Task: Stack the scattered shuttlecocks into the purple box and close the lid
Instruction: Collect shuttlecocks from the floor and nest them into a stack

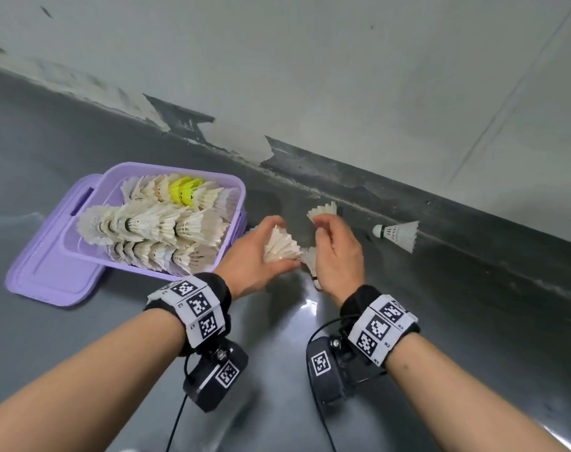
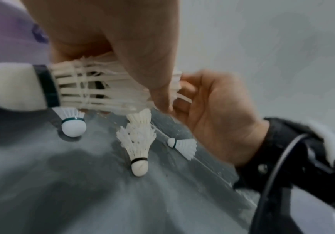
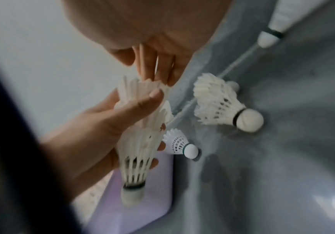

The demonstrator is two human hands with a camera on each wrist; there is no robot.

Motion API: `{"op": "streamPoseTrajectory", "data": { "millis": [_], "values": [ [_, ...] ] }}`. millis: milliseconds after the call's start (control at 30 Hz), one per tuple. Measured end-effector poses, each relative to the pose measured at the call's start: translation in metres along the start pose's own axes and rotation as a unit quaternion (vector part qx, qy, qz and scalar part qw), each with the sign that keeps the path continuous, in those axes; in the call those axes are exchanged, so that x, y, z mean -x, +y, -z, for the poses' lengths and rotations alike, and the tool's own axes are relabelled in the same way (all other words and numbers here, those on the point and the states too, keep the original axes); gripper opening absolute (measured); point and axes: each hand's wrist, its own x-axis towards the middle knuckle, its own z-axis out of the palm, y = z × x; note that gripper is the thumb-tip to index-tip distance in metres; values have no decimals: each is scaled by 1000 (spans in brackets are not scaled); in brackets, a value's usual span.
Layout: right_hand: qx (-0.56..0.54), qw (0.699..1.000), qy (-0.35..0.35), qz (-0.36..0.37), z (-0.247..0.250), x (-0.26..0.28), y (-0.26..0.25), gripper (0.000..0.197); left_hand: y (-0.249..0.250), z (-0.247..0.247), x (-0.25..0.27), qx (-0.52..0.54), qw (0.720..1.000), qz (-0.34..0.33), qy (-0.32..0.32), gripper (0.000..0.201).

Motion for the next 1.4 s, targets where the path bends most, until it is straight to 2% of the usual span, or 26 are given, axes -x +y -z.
{"op": "streamPoseTrajectory", "data": {
  "millis": [33,100,167,267,367,433,600,667,733,800,867,967,1033,1133,1200,1267,1333,1400],
  "values": [
    [70,997,-17,-12,0,-5,6,35,0,4,1,2,1000,-4,7,59],
    [199,972,-108,-67,-2,-9,17,47,-3,4,-1,13,1000,-10,16,58],
    [231,953,-166,-103,-4,-11,27,40,-4,-2,-4,37,999,-5,31,58],
    [186,972,-102,-96,3,-16,33,21,-10,-16,-8,76,996,22,43,61],
    [112,990,-8,-89,16,-18,23,20,-19,-26,-13,90,995,16,29,63],
    [64,995,26,-74,21,-19,12,15,-20,-27,-18,93,995,12,31,63],
    [48,999,24,7,14,-28,2,12,-21,-25,-32,85,996,-7,18,67],
    [21,1000,21,3,11,-28,1,11,-23,-23,-34,75,997,-13,4,69],
    [-4,1000,-17,-6,4,-24,1,12,-23,-20,-33,77,997,-27,-8,75],
    [-21,997,-66,-23,-1,-19,-4,15,-19,-18,-32,104,994,-44,-13,85],
    [-25,996,-78,-37,-6,-14,-11,16,-21,-15,-31,151,987,-43,-21,89],
    [22,996,-66,-49,-5,-13,-16,39,-29,-19,-29,151,987,-30,-42,68],
    [27,997,-23,-64,-8,-17,-13,50,-35,-24,-27,149,987,-15,-59,54],
    [-41,990,36,-131,-20,-37,-3,43,-43,-27,-22,173,983,-10,-53,44],
    [-81,981,38,-172,-24,-50,4,29,-47,-24,-18,205,978,-23,-22,41],
    [-63,985,-19,-160,-29,-56,11,21,-50,-20,-12,229,972,-43,-2,38],
    [21,989,-103,-103,-38,-55,6,33,-52,-16,-7,250,967,-55,3,39],
    [113,974,-191,-35,-50,-47,-10,41,-51,-13,-6,268,962,-59,16,42]
  ]
}}
